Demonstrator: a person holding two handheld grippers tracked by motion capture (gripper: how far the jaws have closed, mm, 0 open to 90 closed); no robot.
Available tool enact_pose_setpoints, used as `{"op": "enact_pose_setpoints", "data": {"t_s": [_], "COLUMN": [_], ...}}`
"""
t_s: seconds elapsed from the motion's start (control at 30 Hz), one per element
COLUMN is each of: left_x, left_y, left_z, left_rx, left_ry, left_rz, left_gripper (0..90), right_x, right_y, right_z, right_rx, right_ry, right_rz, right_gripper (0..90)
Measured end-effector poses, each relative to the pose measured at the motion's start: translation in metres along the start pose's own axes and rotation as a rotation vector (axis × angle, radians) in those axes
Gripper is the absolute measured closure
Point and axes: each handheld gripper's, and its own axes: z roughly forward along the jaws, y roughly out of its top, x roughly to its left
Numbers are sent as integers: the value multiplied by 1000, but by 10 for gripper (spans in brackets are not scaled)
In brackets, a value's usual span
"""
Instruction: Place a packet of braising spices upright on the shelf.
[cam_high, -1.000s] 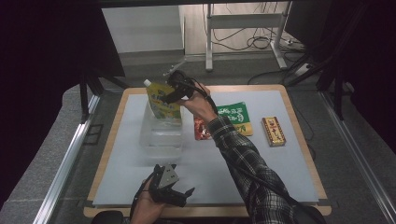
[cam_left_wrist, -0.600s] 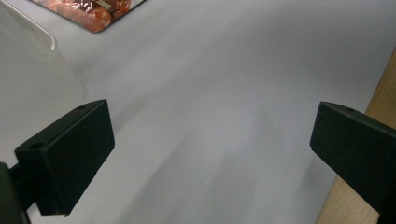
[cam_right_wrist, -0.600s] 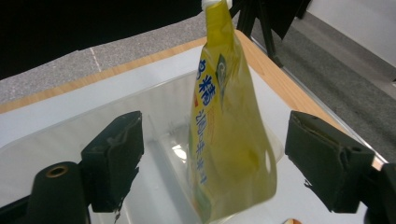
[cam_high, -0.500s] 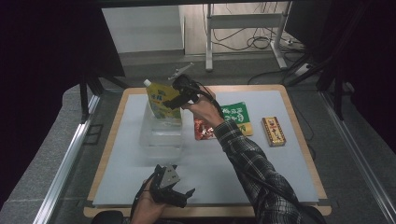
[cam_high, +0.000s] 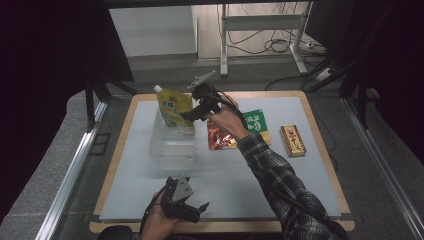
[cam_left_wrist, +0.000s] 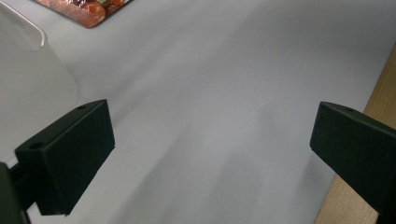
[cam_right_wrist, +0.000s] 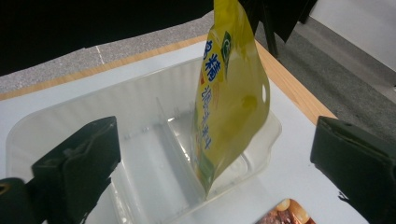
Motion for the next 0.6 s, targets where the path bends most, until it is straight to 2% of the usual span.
{"op": "enact_pose_setpoints", "data": {"t_s": [0.6], "left_x": [-1], "left_y": [0], "left_z": [0], "left_rx": [0], "left_ry": [2], "left_rz": [8], "left_gripper": [0], "right_x": [-3], "right_y": [-30], "right_z": [-28], "right_rx": [23], "right_ry": [-4], "right_rz": [-24], "right_gripper": [0]}}
